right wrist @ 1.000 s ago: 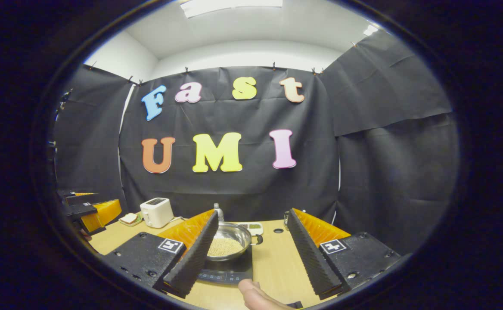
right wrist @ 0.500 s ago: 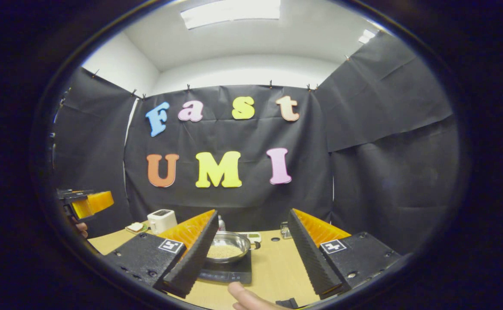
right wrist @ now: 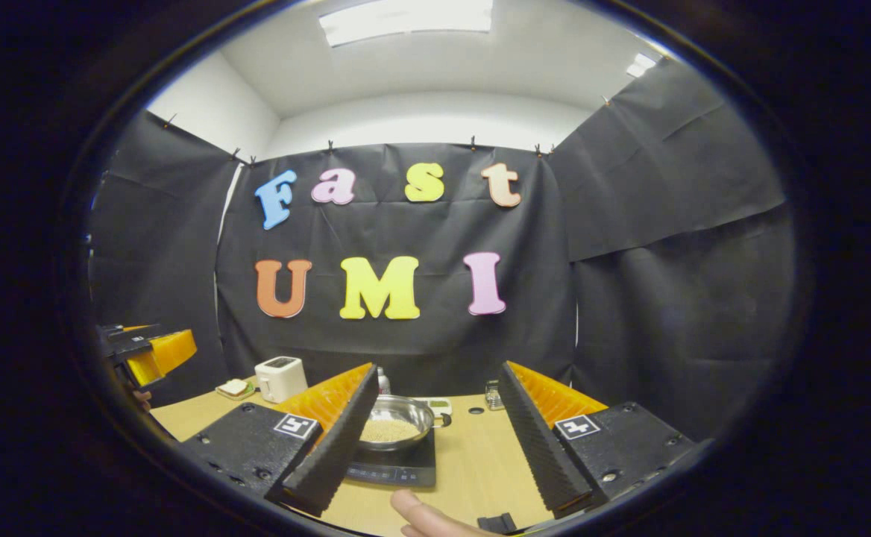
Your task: First push the handle of the pot to place it horizontally, then grasp the pot with both hands and set it on the induction cooktop.
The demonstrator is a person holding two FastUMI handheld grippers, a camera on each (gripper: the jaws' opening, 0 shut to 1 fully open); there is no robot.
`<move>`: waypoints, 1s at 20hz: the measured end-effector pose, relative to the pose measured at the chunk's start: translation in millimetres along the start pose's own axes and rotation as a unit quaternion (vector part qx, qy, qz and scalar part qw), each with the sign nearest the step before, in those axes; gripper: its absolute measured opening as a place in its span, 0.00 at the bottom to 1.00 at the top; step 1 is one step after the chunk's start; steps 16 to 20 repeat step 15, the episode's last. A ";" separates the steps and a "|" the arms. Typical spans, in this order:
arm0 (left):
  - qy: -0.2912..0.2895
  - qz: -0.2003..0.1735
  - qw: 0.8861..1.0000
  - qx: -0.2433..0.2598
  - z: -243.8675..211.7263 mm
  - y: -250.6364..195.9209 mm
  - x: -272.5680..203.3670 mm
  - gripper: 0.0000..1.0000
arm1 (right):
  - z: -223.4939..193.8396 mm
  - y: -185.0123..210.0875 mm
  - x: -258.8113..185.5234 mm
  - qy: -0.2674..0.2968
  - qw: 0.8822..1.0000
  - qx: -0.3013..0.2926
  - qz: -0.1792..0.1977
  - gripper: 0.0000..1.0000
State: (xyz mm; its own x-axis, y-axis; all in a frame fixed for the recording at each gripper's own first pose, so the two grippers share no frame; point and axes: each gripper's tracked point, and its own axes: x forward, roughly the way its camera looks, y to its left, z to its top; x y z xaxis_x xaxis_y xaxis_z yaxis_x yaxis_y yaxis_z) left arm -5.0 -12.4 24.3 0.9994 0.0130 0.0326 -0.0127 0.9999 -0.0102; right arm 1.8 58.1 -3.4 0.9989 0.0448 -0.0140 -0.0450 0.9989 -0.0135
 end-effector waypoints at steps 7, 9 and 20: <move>0.003 -0.011 1.000 0.013 -10.2 -6.5 0.2 0.95 | 5.0 -8.1 -4.2 -0.009 1.000 0.004 -0.020 1.00; 0.004 -0.013 1.000 0.017 -12.5 -6.1 1.7 0.95 | 7.0 -9.4 -4.7 -0.011 1.000 0.004 -0.020 1.00; 0.011 -0.022 0.999 0.029 -19.8 -12.8 1.5 0.95 | 4.9 -13.6 -4.2 -0.008 1.000 0.005 -0.023 1.00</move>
